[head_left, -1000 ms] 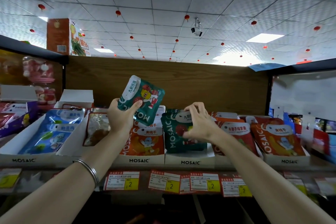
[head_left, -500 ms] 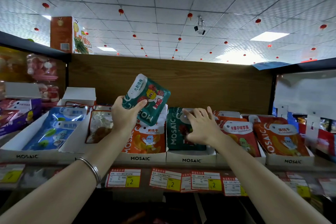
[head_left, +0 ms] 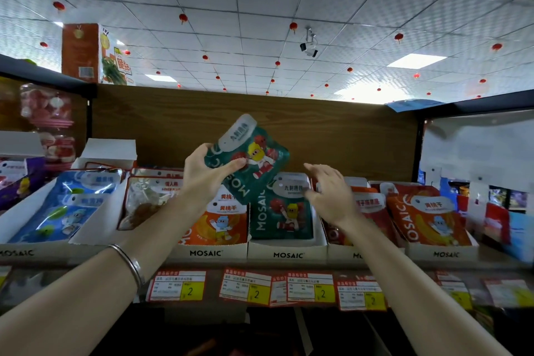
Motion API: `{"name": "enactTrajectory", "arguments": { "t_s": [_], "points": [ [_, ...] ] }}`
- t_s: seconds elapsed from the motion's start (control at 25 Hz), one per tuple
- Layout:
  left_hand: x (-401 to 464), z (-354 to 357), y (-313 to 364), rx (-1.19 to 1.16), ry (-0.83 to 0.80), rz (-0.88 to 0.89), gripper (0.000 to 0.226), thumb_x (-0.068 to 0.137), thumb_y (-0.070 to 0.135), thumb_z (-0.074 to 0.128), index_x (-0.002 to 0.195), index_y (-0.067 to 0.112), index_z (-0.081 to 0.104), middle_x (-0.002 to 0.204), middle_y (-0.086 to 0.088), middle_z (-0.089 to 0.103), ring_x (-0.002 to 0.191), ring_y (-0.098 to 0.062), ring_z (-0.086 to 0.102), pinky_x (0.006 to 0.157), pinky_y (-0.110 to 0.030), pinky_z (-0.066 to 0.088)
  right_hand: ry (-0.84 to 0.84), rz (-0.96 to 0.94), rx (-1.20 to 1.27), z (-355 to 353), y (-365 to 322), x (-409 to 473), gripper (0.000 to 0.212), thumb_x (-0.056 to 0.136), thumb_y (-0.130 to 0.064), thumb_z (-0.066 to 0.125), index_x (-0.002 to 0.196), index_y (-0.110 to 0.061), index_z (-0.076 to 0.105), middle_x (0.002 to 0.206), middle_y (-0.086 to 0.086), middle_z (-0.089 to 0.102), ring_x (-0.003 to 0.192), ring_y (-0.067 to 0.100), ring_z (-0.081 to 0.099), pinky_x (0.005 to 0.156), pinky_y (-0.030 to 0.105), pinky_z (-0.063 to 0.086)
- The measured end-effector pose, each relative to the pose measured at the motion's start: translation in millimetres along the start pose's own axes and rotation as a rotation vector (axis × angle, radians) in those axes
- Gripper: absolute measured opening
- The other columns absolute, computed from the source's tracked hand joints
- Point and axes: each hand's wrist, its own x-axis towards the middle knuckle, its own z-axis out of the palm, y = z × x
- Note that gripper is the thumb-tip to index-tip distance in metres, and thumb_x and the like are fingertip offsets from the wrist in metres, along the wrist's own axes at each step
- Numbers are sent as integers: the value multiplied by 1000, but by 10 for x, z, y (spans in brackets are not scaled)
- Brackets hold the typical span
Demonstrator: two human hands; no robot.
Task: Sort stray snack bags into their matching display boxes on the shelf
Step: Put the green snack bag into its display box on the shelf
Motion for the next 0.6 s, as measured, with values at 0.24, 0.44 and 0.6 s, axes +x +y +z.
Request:
{"name": "enactTrajectory", "arguments": {
  "t_s": [0.24, 0.44, 0.6],
  "points": [
    [44, 341, -10, 196, -316, 40, 39, 70, 13, 82, 101, 9, 58, 98, -3, 69, 91, -15, 67, 76, -30, 56, 202, 62, 4, -195, 394, -173, 36, 88, 0, 45, 118, -13, 60, 123, 4, 57, 119, 20, 47, 97, 27, 35],
    [108, 311, -31, 358, -494, 110, 52, 73, 15, 80, 116, 25, 53, 107, 8, 61, 98, -9, 63, 80, -30, 57, 211, 72, -59, -329, 546, -267, 27, 92, -7, 49, 115, -11, 62, 117, 4, 63, 113, 20, 52, 94, 29, 39],
    [74, 356, -32, 405, -659, 100, 54, 75, 18, 78, 121, 28, 52, 109, 9, 59, 95, -9, 63, 73, -25, 57, 167, 88, -88, -340, 584, -339, 26, 92, -22, 54, 116, -12, 62, 114, 3, 65, 110, 19, 53, 93, 31, 40]
  ]
}}
